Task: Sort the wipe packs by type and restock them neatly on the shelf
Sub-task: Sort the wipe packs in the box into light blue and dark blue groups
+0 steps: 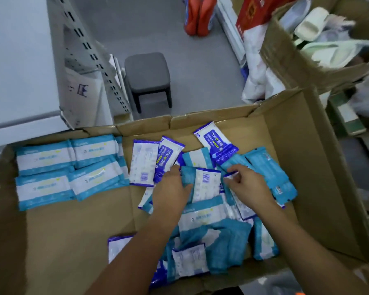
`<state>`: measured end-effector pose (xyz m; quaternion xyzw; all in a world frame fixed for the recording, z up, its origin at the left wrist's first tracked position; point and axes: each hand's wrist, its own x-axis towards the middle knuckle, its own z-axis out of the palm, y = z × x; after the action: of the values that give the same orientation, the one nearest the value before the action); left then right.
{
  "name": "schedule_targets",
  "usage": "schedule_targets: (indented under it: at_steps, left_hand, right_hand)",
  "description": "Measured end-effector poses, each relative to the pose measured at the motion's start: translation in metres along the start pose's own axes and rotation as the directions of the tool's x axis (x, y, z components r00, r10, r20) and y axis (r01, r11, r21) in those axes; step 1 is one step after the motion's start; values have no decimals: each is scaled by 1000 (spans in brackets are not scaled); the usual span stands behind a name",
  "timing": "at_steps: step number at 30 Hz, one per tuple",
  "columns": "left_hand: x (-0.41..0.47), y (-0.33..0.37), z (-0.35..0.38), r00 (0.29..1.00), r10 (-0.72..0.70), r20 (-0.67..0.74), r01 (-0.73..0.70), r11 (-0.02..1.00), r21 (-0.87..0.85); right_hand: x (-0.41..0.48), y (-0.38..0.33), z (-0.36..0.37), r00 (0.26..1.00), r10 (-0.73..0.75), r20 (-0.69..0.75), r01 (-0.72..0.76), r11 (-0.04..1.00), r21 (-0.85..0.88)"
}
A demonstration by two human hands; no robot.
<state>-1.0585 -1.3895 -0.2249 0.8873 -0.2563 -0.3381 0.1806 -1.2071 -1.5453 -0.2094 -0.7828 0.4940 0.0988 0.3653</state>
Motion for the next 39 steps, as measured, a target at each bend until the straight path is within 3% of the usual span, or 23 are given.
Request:
schedule_targets:
  at_steps: [5, 9, 15, 17, 19, 21, 23, 25, 28, 33, 37, 39]
  left_hand:
    - [-7, 0, 14, 997, -68, -28, 65, 993, -98]
    - [-4, 0, 8, 997, -78, -1, 76, 971, -225]
    - [-14, -5, -25, 983, 5, -185, -77, 920, -385]
    - [-21, -9, -36, 988, 15, -156, -88, 875, -476]
    - [-27, -15, -42, 995, 52, -79, -85, 863, -498]
    - [-31, -26, -42, 994, 105, 19, -80, 855, -513]
    - [-33, -39, -40, 981, 174, 86, -121, 894, -431]
    - [-38, -51, -41, 968, 216, 127, -156, 916, -368]
    - [-53, -51, -45, 985, 145, 91, -88, 885, -458]
    - [-57, -45, -45, 999, -43, 23, 49, 844, -534]
    - [-51, -63, -43, 960, -187, 207, 276, 742, -610]
    - [-51, -70, -43, 936, -211, 281, 341, 739, -581]
  right_hand:
    - [20, 5, -16, 977, -93, -194, 52, 978, -204]
    - [45, 13, -28, 996, 81, -23, -84, 954, -287]
    - [56, 13, -57, 969, 161, 190, -87, 935, -345]
    - [53, 13, -63, 959, 184, 214, -99, 930, -355]
    - [48, 11, -71, 971, 181, 154, -133, 951, -279]
    - [37, 3, -85, 978, 170, 118, -162, 984, -71]
    - [22, -8, -100, 972, 154, 176, -184, 968, 168]
    - [9, -16, -109, 974, 106, 199, -153, 959, 239]
    - [-7, -21, -109, 983, 83, 165, -132, 943, 307]
    - [-7, -12, -76, 994, 30, 103, -55, 968, 244]
    - [0, -10, -45, 973, 64, 224, -143, 922, 359]
    - [3, -10, -36, 971, 48, 236, -134, 921, 365]
